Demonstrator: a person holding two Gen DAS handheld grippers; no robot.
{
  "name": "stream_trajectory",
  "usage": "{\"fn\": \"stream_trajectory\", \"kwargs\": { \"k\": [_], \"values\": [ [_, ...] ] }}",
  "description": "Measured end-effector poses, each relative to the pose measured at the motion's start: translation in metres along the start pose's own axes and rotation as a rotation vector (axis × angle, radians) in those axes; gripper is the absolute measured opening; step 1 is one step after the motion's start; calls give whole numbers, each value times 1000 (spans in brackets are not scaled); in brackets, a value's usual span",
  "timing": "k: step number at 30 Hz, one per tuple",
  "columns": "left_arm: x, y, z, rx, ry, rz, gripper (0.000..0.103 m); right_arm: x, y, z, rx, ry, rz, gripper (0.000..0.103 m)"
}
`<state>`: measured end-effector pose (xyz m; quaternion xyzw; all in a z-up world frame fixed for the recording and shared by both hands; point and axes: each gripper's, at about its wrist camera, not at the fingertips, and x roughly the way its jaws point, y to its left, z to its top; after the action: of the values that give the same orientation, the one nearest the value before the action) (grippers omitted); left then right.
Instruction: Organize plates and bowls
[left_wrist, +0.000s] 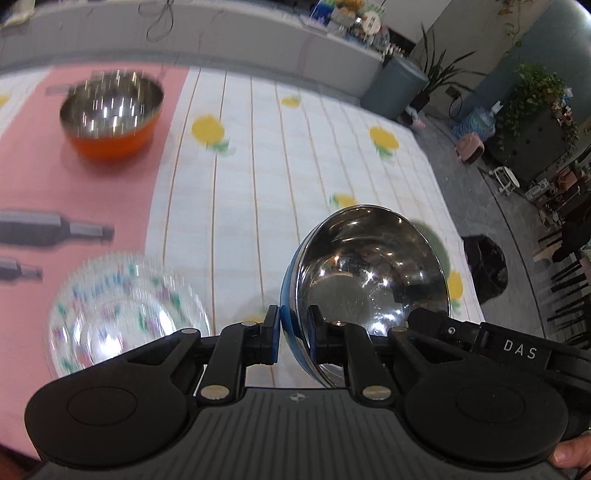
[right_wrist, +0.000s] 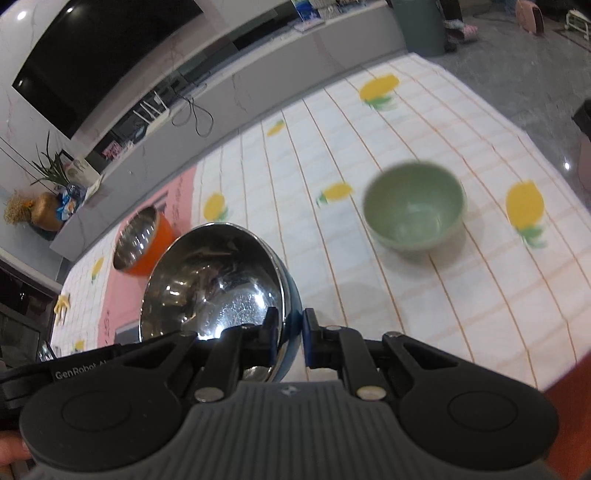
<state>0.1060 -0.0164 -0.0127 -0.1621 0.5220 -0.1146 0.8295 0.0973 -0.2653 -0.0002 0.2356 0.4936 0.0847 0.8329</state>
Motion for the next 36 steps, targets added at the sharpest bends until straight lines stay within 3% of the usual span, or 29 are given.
{"fn": "stream_trajectory", "kwargs": {
  "k": [15,36],
  "values": [
    [29,15,-25,-110,93,-4,17,27,-22,-15,37,81,-48,10],
    [44,11,-23,-130,115,-19,19,35,-29,-9,47,91,-90,12]
  ]
}}
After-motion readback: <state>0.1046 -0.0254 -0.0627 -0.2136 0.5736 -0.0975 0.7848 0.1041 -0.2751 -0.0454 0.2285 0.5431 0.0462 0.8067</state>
